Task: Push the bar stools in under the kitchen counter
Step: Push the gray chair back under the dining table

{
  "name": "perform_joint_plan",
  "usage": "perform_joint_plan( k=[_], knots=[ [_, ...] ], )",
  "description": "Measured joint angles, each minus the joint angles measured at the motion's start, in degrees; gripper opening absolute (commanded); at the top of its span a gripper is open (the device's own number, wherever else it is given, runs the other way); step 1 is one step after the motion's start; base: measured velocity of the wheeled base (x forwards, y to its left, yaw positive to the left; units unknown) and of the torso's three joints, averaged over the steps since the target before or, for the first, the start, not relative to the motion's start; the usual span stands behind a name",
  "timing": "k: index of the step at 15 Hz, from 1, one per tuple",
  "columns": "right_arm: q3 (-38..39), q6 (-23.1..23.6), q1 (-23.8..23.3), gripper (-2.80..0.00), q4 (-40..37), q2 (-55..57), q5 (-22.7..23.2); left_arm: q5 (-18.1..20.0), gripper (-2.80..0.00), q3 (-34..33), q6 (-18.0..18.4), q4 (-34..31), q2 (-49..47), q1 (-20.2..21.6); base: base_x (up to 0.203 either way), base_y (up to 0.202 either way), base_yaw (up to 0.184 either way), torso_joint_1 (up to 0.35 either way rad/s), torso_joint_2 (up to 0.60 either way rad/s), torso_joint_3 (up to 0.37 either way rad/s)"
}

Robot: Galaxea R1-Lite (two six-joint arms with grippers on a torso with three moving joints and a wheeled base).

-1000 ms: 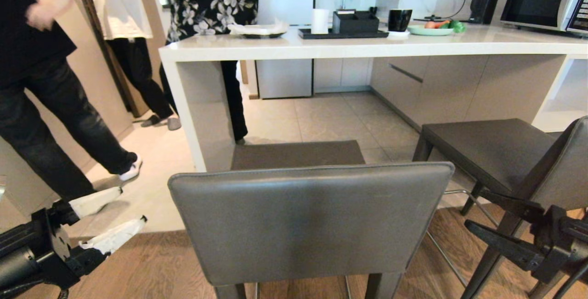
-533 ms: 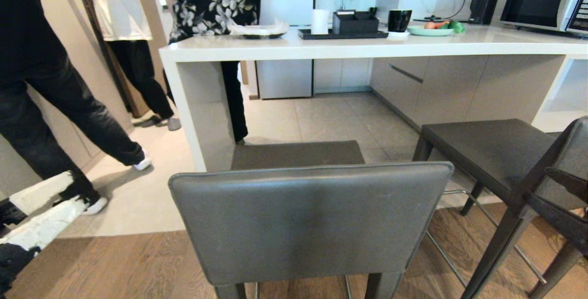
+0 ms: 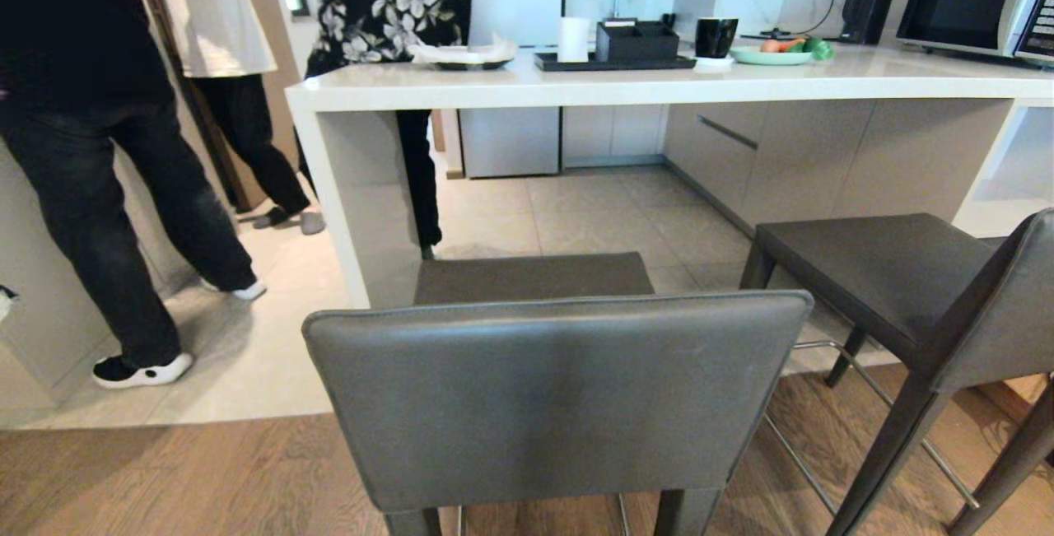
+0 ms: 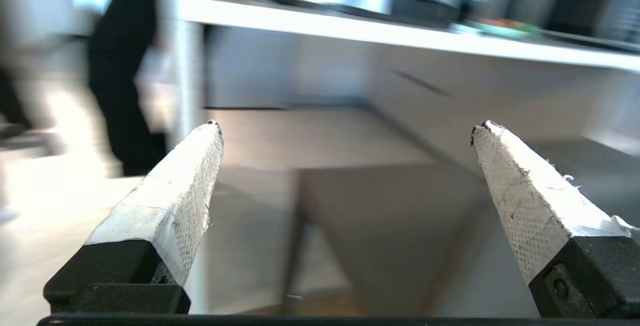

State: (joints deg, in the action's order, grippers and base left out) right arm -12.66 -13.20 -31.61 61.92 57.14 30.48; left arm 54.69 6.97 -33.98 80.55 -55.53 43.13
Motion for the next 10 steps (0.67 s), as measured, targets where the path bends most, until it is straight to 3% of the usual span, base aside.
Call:
perform_joint_plan(
  k=[2, 5, 6, 8, 9, 10],
  knots=[
    [-7.3, 0.0, -0.8, 0.00, -15.2, -5.7, -6.6, 0.3, 0.00, 3.5, 0.2, -8.9, 5.1, 6.3, 0.000, 0.000, 0.000, 0.000, 0.00, 0.000],
    [-16.2, -0.2, -1.3, 0.00, -40.1, -14.4, -13.4, 2.9, 0.00, 12.0, 2.4, -32.4, 14.5, 17.7, 0.000, 0.000, 0.000, 0.000, 0.00, 0.000],
    [-17.4, -0.9, -1.3, 0.00, -45.4, -16.0, -13.8, 3.9, 0.00, 14.4, 6.0, -40.6, 16.9, 22.1, 0.000, 0.000, 0.000, 0.000, 0.00, 0.000],
    [-19.9, -3.6, -1.3, 0.00, -47.5, -17.8, -13.4, 5.1, 0.00, 18.3, 16.1, -54.6, 19.7, 29.9, 0.000, 0.000, 0.000, 0.000, 0.00, 0.000],
    [-21.2, -5.6, -1.3, 0.00, -47.3, -18.4, -12.6, 5.8, 0.00, 21.1, 20.1, -61.6, 20.1, 32.3, 0.000, 0.000, 0.000, 0.000, 0.00, 0.000],
    [-22.3, -7.6, -1.2, 0.00, -47.3, -18.9, -11.3, 6.7, 0.00, 24.2, 21.4, -67.6, 19.8, 33.2, 0.000, 0.000, 0.000, 0.000, 0.00, 0.000]
  ],
)
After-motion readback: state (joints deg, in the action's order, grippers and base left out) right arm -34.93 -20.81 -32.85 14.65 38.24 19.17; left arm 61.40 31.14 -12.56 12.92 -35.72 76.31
